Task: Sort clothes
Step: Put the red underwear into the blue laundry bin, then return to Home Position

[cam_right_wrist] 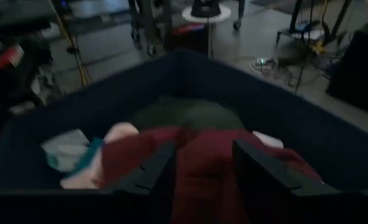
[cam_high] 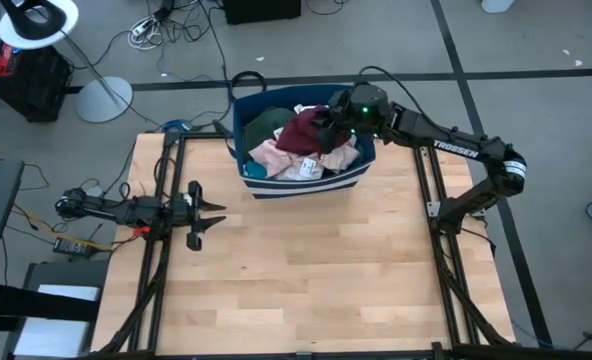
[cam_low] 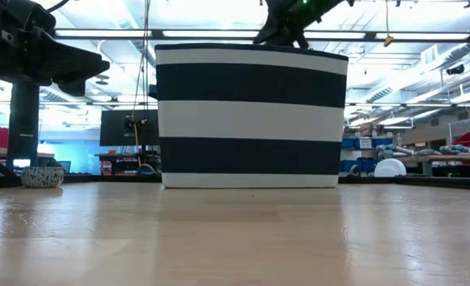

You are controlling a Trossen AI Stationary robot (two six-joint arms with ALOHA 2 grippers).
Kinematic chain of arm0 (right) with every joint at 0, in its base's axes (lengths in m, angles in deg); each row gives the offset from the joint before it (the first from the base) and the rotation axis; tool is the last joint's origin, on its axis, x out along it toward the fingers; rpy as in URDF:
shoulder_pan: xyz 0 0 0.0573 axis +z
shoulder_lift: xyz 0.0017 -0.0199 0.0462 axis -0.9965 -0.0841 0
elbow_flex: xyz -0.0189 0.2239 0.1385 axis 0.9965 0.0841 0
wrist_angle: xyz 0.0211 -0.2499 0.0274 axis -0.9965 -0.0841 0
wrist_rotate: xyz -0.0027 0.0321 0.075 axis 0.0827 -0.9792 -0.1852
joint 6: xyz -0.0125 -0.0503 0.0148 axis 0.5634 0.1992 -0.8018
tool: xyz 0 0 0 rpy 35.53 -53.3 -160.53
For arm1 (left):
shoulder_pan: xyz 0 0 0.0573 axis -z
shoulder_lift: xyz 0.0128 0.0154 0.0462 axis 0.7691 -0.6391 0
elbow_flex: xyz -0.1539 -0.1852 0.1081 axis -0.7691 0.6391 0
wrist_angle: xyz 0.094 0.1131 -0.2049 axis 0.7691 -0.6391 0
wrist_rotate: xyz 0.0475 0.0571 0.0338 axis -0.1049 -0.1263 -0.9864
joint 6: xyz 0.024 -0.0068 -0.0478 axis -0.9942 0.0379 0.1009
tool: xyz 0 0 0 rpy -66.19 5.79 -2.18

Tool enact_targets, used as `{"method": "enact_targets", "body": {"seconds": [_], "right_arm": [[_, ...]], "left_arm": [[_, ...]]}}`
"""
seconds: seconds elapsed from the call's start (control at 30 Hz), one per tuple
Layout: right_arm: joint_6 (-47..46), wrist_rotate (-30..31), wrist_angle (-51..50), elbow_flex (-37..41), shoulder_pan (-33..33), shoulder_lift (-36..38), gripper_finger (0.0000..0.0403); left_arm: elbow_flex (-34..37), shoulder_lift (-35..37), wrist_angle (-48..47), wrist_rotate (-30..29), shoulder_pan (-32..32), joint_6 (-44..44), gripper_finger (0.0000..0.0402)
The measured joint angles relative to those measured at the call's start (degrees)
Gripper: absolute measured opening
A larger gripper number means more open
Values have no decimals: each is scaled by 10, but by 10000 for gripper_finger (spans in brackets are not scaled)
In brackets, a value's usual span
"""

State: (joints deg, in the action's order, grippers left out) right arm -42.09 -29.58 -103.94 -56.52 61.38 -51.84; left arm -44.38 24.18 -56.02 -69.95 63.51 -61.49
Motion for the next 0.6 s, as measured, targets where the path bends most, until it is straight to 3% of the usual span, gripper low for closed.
{"method": "enact_targets", "body": {"seconds": [0.3,0.6], "right_arm": [[27,0,15,0,1,53,213],[-18,1,-137,0,28,145,201]], "left_arm": [[0,0,5,0,0,0,127],[1,0,6,-1,0,0,127]]}}
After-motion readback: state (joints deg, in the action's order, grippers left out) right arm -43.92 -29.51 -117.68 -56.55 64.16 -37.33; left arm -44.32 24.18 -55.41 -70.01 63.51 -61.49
